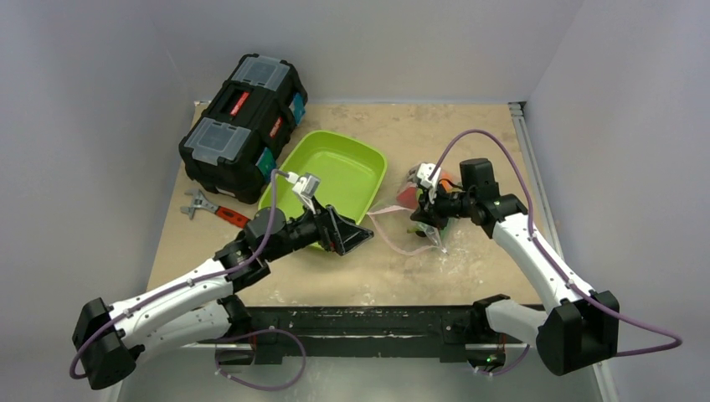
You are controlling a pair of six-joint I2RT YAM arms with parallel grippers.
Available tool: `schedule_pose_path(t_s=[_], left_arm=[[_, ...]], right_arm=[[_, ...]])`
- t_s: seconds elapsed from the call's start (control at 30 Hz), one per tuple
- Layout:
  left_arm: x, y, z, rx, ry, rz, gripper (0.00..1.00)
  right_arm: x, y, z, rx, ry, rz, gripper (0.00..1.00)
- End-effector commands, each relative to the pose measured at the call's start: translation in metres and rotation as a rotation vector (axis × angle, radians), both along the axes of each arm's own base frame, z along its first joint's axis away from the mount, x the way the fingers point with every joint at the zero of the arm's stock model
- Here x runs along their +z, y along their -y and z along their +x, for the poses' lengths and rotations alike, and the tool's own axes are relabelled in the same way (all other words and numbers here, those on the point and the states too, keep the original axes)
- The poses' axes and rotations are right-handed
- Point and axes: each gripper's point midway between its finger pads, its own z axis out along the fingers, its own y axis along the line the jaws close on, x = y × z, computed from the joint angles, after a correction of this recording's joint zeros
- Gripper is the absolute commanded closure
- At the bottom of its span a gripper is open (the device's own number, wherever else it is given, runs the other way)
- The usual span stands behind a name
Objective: Open the zip-top bag and remove the fake food
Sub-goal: Open the zipper of the food storage bag at the center of the board, then pick up the fake vegetable from the zipper food storage bag.
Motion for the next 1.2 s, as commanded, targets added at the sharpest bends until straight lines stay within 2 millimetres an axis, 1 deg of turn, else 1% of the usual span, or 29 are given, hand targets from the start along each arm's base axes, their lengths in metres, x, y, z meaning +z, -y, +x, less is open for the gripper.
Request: schedule_pose_path(t_s=[0.0,0.07,0.13,0.17,0.23,0.33,0.4,0.43,0.5,0.67,0.87,0.93,1.0,1.03,1.07,1.17], left_arm=[[0.008,-0.007,0.02,0.076,0.169,-0.059,0.0],[0.007,-0.007,0.024,0.082,0.167,-0.107,0.0],[0.006,-0.003,0.024,0.05,0.165,-0.133,0.0],[0.003,0.0,0.022,0.028,0.16,-0.134,0.0],[0.004,0.008,0.016,-0.038,0.183,-0.136,0.0],[0.008,0.022,0.007,-0.143,0.237,-0.084,0.02],[0.004,0.032,0.001,-0.182,0.276,-0.014,0.04],[-0.003,0.035,-0.001,-0.191,0.29,0.036,0.04],[-0.007,0.042,-0.004,-0.203,0.327,0.081,0.06],[-0.028,0.056,0.003,-0.191,0.389,0.151,0.08],[-0.034,0.087,0.01,-0.207,0.438,0.188,0.12],[-0.036,0.092,0.015,-0.189,0.437,0.198,0.15],[-0.044,0.095,0.022,-0.164,0.428,0.217,0.21],[-0.045,0.097,0.025,-0.157,0.425,0.219,0.23],[-0.05,0.1,0.028,-0.151,0.421,0.231,0.27],[-0.058,0.107,0.037,-0.131,0.41,0.249,0.33]], right_arm=[[0.008,-0.004,-0.001,0.037,0.029,0.013,1.0],[0.008,-0.004,-0.001,0.04,0.032,0.012,1.0],[0.008,-0.003,-0.001,0.039,0.031,0.01,1.0],[0.008,-0.004,-0.001,0.04,0.031,0.01,1.0],[0.007,-0.003,-0.001,0.04,0.03,0.008,1.0],[0.007,-0.004,-0.001,0.043,0.029,0.009,1.0],[0.007,-0.004,-0.001,0.043,0.028,0.009,1.0],[0.006,-0.004,-0.001,0.042,0.027,0.008,1.0],[0.006,-0.004,-0.001,0.043,0.023,0.008,1.0],[0.005,-0.004,0.0,0.041,0.02,0.008,1.0],[0.004,-0.004,0.0,0.041,0.014,0.006,1.0],[0.004,-0.004,-0.001,0.042,0.013,0.008,1.0],[0.004,-0.004,-0.001,0.043,0.011,0.008,1.0],[0.004,-0.004,-0.001,0.043,0.011,0.009,1.0],[0.004,-0.004,-0.001,0.043,0.01,0.008,1.0],[0.004,-0.005,-0.001,0.046,0.011,0.01,1.0]])
